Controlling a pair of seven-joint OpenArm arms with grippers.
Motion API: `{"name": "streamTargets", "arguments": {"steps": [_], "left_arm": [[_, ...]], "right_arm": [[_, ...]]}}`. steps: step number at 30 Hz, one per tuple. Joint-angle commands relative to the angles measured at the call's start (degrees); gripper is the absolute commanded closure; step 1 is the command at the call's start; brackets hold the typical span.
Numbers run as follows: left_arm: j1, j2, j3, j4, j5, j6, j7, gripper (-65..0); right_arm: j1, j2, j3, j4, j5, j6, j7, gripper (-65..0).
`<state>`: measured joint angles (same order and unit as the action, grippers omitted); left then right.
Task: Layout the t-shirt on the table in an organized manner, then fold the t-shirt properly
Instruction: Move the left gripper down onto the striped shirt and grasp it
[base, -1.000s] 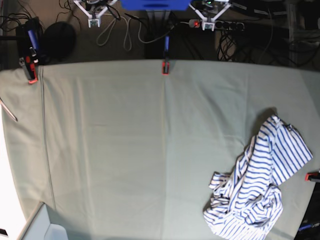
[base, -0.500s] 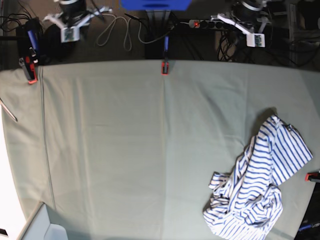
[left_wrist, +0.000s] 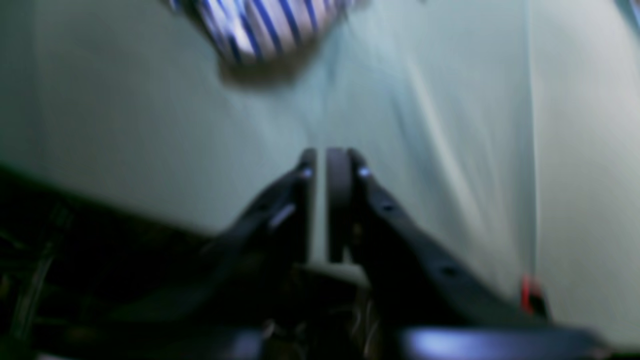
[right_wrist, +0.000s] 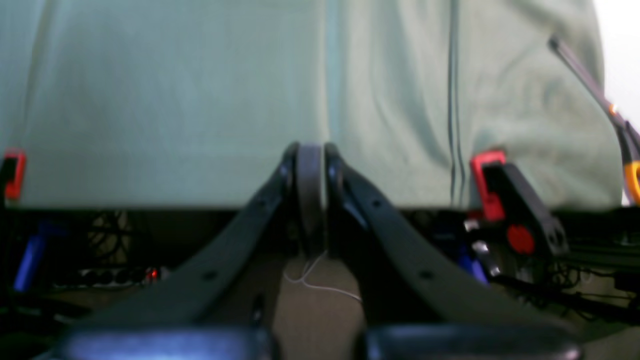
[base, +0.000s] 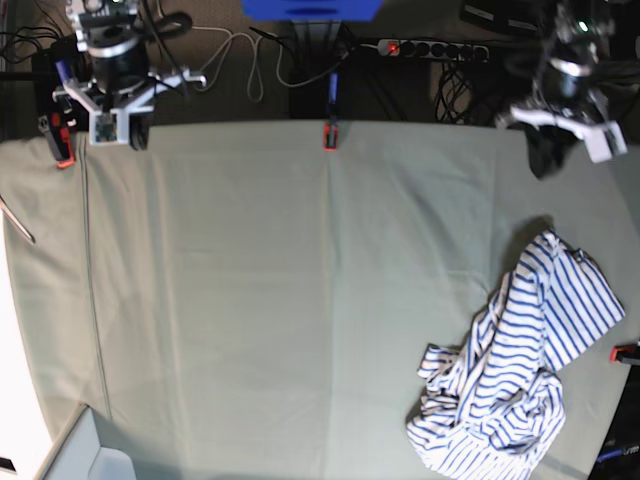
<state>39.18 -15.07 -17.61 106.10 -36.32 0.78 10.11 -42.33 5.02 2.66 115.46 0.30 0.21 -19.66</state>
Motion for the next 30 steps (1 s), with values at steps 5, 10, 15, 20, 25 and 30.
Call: {"name": "streamTargets", "arguments": {"steps": [5, 10, 15, 20, 25, 30], "left_arm": [[-7.4, 0.78, -9.34, -2.41, -3.29, -0.56, 7.96, -24.0], [-18.12, 2.89, -19.8, -10.68, -4.96, -0.64, 14.81, -24.2], [-29.64, 3.6, -24.81, -21.66, -4.17, -0.64, 19.12, -25.9], [-38.17, 2.19, -24.72, -34.41, -4.17, -0.64, 18.77, -34.1], [-46.43, 0.43, -24.72, -47.51, -4.08, -0.64, 17.72, -34.4], [-51.53, -1.94, -17.08, -55.95, 0.05, -0.64, 9.63, -34.4]], "right_arm": [[0.61, -0.58, 0.03, 1.24, -0.08, 0.19, 0.8, -10.0], [2.28, -0.58, 0.29, 1.24, -0.08, 0.19, 0.72, -22.9], [2.63, -0.49, 0.47, 1.07, -0.08, 0.19, 0.63, -29.3], [2.63, -0.49, 0.47, 0.89, -0.08, 0.19, 0.63, -29.2], [2.63, -0.49, 0.47, 0.89, -0.16, 0.19, 0.63, -29.2], [2.63, -0.49, 0.47, 0.89, -0.25, 0.19, 0.54, -29.2]]}}
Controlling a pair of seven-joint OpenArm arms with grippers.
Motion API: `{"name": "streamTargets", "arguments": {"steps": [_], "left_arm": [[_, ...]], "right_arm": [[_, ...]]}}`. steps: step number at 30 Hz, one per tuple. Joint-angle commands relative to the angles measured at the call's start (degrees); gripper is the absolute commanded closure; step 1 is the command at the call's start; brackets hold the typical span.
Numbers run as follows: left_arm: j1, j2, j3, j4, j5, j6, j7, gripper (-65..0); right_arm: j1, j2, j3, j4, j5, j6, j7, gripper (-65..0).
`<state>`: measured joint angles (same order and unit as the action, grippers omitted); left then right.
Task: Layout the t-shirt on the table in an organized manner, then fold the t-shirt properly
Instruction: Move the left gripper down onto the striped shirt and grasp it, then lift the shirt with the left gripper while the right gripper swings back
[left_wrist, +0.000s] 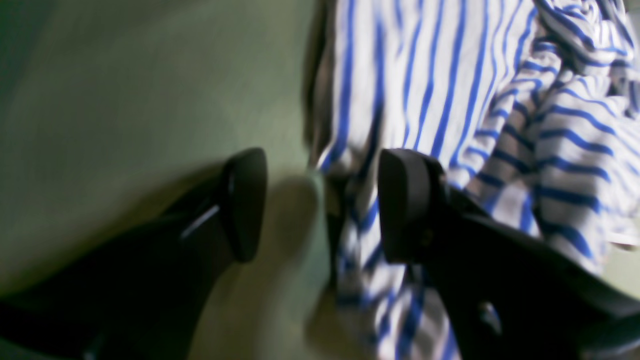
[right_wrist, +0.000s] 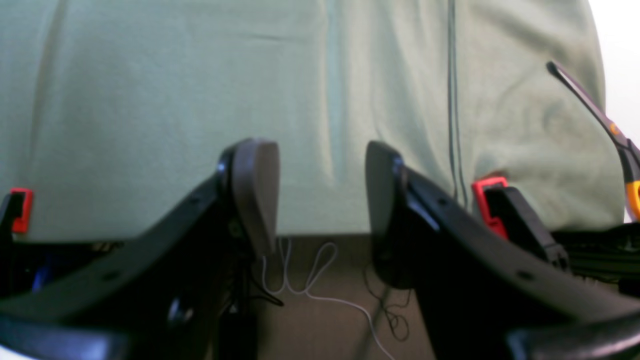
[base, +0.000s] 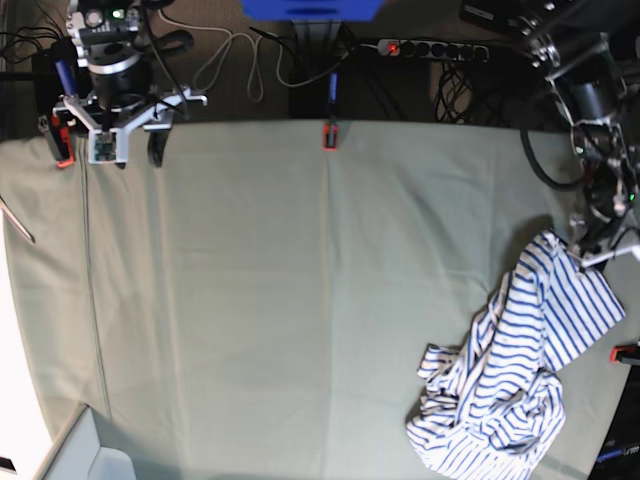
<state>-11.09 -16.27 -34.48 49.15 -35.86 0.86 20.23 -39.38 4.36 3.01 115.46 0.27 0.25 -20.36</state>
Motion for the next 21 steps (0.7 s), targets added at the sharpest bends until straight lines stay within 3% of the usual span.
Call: {"name": "streamTargets", "arguments": {"steps": [1, 6, 13, 15, 18, 21], "left_arm": [[-1.87, -1.0, 1.91, -0.4, 0.65, -0.73, -2.78, -34.4], [-3.63, -1.09, 7.45, -5.23, 2.49, -0.73, -10.07, -34.3], [-7.68, -2.5, 7.53, -14.64, 2.14, -0.82, -10.69, -33.4], [-7.59, -2.67, 7.45, -14.82, 2.05, -0.82, -10.69, -25.9], [-7.59, -2.67, 7.36, -14.82, 1.97, -0.82, -10.43, -0.3], [-7.15, -2.76, 7.27, -14.38, 1.97, -0.82, -10.25, -2.6]], "right_arm": [[-0.32, 0.17, 0.12, 0.89, -0.23, 0.14, 1.24, -29.2], [-0.32, 0.17, 0.12, 0.8, -0.23, 0.14, 1.15, -29.2], [1.79, 0.17, 0.99, 0.8, -0.23, 0.14, -3.95, -29.2], [2.41, 0.17, 1.26, 0.8, -0.23, 0.14, -4.21, -29.2], [4.25, 0.17, 1.17, 0.8, -0.23, 0.14, -4.21, -29.2], [6.98, 0.17, 0.56, 0.8, -0.23, 0.14, -4.3, -29.1]]}}
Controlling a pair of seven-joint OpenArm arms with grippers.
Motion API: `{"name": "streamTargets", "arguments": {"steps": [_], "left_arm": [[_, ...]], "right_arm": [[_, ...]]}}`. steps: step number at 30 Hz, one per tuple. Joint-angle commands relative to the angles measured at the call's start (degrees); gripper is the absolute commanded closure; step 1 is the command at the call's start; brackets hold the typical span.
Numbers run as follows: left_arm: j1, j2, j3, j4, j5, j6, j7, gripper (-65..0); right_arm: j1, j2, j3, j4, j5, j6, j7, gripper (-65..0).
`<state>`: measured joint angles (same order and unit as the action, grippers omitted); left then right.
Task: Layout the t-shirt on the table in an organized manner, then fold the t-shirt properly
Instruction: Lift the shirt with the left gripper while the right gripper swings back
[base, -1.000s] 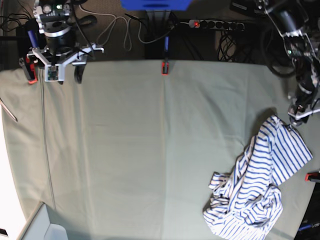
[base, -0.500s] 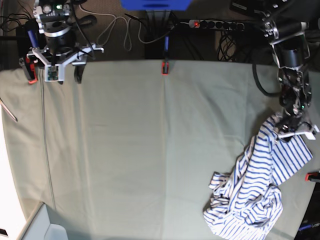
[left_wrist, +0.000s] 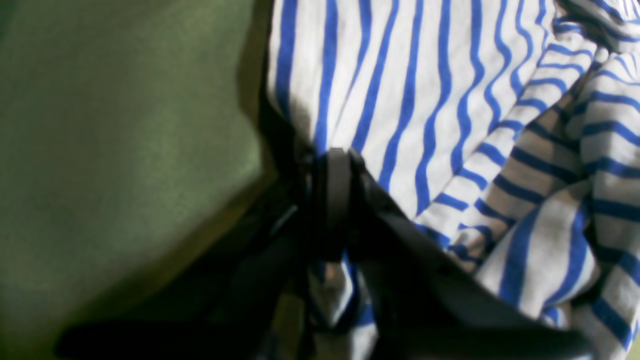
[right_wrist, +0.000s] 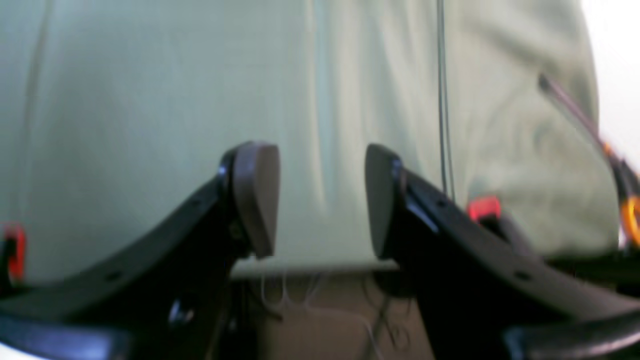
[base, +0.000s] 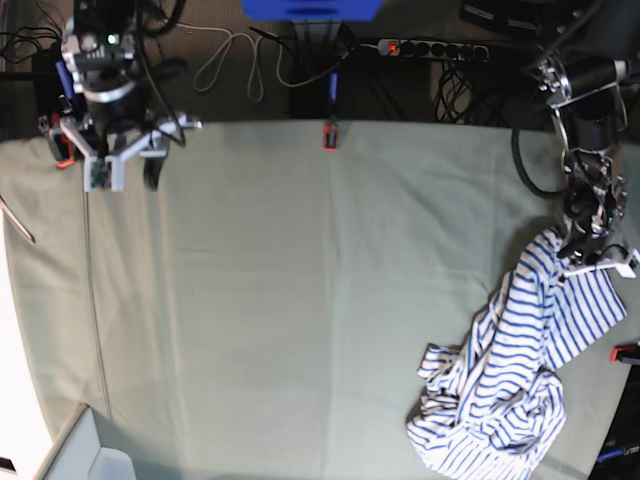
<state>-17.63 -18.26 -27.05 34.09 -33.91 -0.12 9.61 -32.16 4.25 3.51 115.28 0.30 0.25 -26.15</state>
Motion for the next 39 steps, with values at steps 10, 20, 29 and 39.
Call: {"name": "streamTargets", "arguments": {"steps": [10, 20, 29, 39], "left_arm": [[18.55, 2.48, -14.14, 33.56, -5.87, 0.25, 15.93, -0.1], [32.0, 5.65, -26.62, 47.72, -8.51, 0.16, 24.64, -0.1], [40.53, 9.34, -30.23, 55.89, -8.51, 0.16, 24.64, -0.1], [49.14, 13.56, -30.05, 63.98, -8.51, 0.08, 24.72, -0.1]], "right_arm": [[13.13, 2.12, -11.82, -4.12, -0.25, 0.23, 1.49, -29.7], [29.83, -1.83, -27.38, -17.83, -0.16, 0.23, 1.93, -37.6], [45.83, -10.8, -39.77, -37.35, 0.1, 0.23, 3.78, -40.1], [52.34, -13.25, -47.51, -56.25, 0.1, 0.23, 16.88, -41.7]]}}
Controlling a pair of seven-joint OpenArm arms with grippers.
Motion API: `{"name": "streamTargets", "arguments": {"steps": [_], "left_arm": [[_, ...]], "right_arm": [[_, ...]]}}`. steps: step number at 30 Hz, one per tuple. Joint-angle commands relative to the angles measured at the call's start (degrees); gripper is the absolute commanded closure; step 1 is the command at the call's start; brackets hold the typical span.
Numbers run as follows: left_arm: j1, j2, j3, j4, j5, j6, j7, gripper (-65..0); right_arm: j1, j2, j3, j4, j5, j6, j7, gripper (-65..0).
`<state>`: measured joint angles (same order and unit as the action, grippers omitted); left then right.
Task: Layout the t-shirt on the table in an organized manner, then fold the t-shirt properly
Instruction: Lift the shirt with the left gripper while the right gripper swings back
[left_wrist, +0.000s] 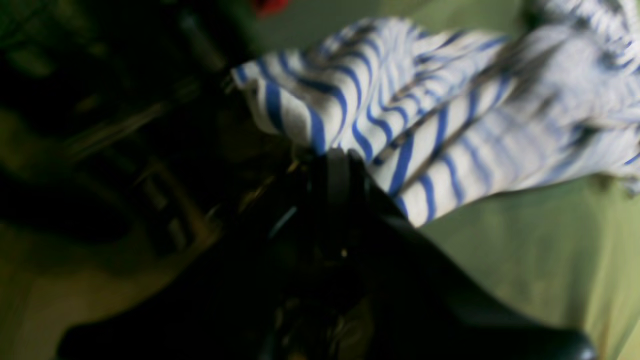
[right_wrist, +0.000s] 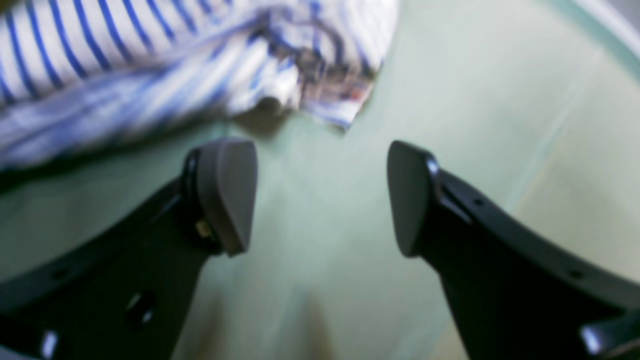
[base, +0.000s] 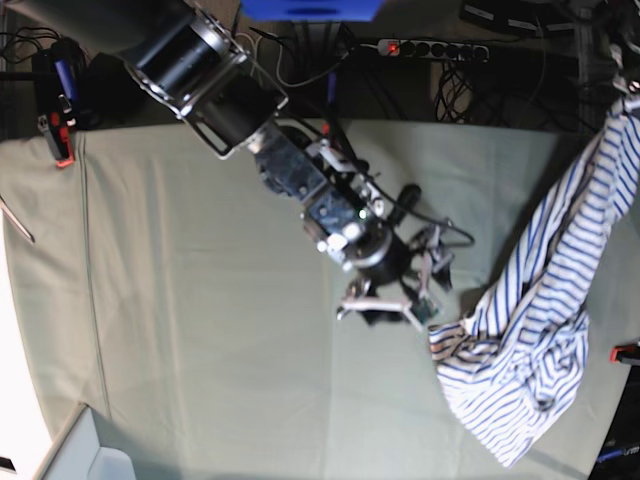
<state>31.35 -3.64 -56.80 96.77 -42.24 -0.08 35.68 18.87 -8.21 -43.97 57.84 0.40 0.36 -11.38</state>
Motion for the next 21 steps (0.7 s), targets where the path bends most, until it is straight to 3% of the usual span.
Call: {"name": "streamTargets", "arguments": {"steps": [1, 2, 6, 8, 12, 16, 21], "left_arm": [[0.95, -1.06, -0.3, 1.65, -0.18, -0.06, -1.35, -0.1], [2.1, -1.06, -0.39, 1.91, -0.18, -0.93, -1.35, -0.1], [5.53, -0.45, -0.57, 2.44, -0.18, -10.25, -1.35, -0.1], [5.53, 0.96, -0.57, 2.44, -0.18, -12.89, -1.35, -0.1], [3.33, 3.51, 0.49, 4.2, -0.18, -13.33, -1.0, -0.1], [0.07, 5.79, 0.49, 8.68, 0.26, -13.51, 4.98, -0.1], [-1.86, 4.56, 0.31, 9.03, 0.35, -13.59, 14.91, -0.6]], "right_arm": [[1.48, -0.79, -0.83, 0.13, -0.01, 0.12, 3.51, -41.6], [1.39, -0.79, -1.27, -0.66, -0.01, 0.12, 4.56, -41.6], [-0.9, -0.79, -1.27, -1.54, -0.01, 0.12, 5.97, -41.5], [-2.04, -0.79, -1.27, -0.92, -0.01, 0.12, 5.53, -41.4], [-5.03, -0.79, -1.27, 3.74, -0.01, 0.12, 5.44, -41.3], [-8.72, 4.03, -1.18, 11.56, -0.01, 0.12, 5.44, -41.2], [-15.05, 8.69, 3.57, 20.79, -0.1, 0.12, 5.35, -41.5]]}}
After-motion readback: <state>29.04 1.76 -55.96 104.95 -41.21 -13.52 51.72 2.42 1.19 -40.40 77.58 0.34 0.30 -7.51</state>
